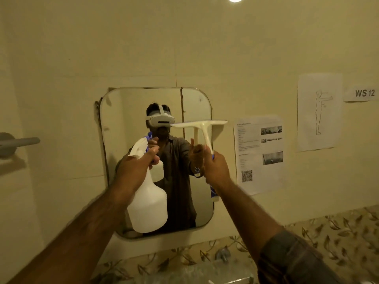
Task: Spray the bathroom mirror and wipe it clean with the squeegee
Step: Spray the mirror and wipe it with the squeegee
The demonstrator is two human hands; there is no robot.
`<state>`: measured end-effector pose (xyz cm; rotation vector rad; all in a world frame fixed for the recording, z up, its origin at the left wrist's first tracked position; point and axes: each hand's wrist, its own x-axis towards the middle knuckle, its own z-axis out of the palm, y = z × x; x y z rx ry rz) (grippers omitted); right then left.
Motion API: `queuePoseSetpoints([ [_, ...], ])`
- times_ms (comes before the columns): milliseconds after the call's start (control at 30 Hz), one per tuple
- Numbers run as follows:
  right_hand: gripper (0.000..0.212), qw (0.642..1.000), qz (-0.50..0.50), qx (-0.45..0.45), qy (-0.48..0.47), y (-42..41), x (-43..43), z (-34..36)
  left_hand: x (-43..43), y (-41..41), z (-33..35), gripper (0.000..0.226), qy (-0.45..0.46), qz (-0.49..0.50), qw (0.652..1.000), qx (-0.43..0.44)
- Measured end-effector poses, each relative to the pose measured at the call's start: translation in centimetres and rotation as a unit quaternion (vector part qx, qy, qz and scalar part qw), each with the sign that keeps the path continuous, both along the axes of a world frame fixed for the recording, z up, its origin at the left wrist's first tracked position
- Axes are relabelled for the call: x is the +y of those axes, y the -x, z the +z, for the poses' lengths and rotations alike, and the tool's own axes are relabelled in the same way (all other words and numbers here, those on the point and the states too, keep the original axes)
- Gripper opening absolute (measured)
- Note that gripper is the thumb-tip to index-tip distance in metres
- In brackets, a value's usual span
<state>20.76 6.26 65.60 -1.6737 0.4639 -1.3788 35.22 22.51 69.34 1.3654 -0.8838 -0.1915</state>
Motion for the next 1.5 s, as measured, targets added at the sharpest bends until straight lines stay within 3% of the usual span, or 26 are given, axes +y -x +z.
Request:
queuePoseSetpoints([
  [200, 0.04, 0.993, -0.049, 0.091, -0.058, 1.2, 0.6, -14.4, -0.8, -0.1, -2.1, 0.016, -0.018, 0.031, 0.999, 0.001],
  [367, 0.045, 0.966, -0.088, 0.183, -0.16, 2.5, 2.1, -23.1, -1.6, 0.2, -3.2, 0.02, -0.037, 0.047, 0.998, 0.005],
  [533, 0.039, 0.936, -0.091, 0.245, -0.235, 3.3, 5.0, -26.0, -1.3, 0.6, -4.3, 0.055, -0.045, 0.076, 0.996, 0.001],
  [633, 0.052, 0.966, -0.083, 0.168, -0.179, 3.1, 6.9, -21.3, 0.1, 0.2, -4.0, 0.052, -0.02, 0.093, 0.995, -0.007],
  [700, 0.055, 0.986, -0.01, 0.1, -0.131, 1.7, 7.8, -15.0, 1.2, -0.6, -3.3, 0.05, -0.014, 0.107, 0.994, 0.012],
  [833, 0.043, 0.992, 0.12, 0.012, -0.044, -2.5, 8.8, -1.3, 3.9, -2.1, -1.8, 0.046, 0.016, 0.139, 0.99, 0.016],
  [1000, 0.038, 0.986, 0.137, 0.041, 0.084, -7.7, 11.2, 8.9, 7.1, -3.6, 0.1, 0.048, 0.025, 0.161, 0.987, -0.006],
  [1200, 0.046, 0.989, 0.041, 0.073, 0.125, -12.8, 11.3, 10.5, 10.0, -5.4, 0.5, 0.041, 0.033, 0.156, 0.987, -0.022],
  [1367, 0.031, 0.988, -0.002, 0.07, 0.135, -15.7, 10.5, 8.9, 11.0, -6.8, 0.4, 0.026, 0.045, 0.163, 0.985, -0.029],
  [1500, 0.026, 0.99, -0.004, 0.048, 0.134, -17.8, 11.0, 8.7, 10.4, -7.2, 0.3, 0.029, 0.061, 0.173, 0.983, -0.012],
])
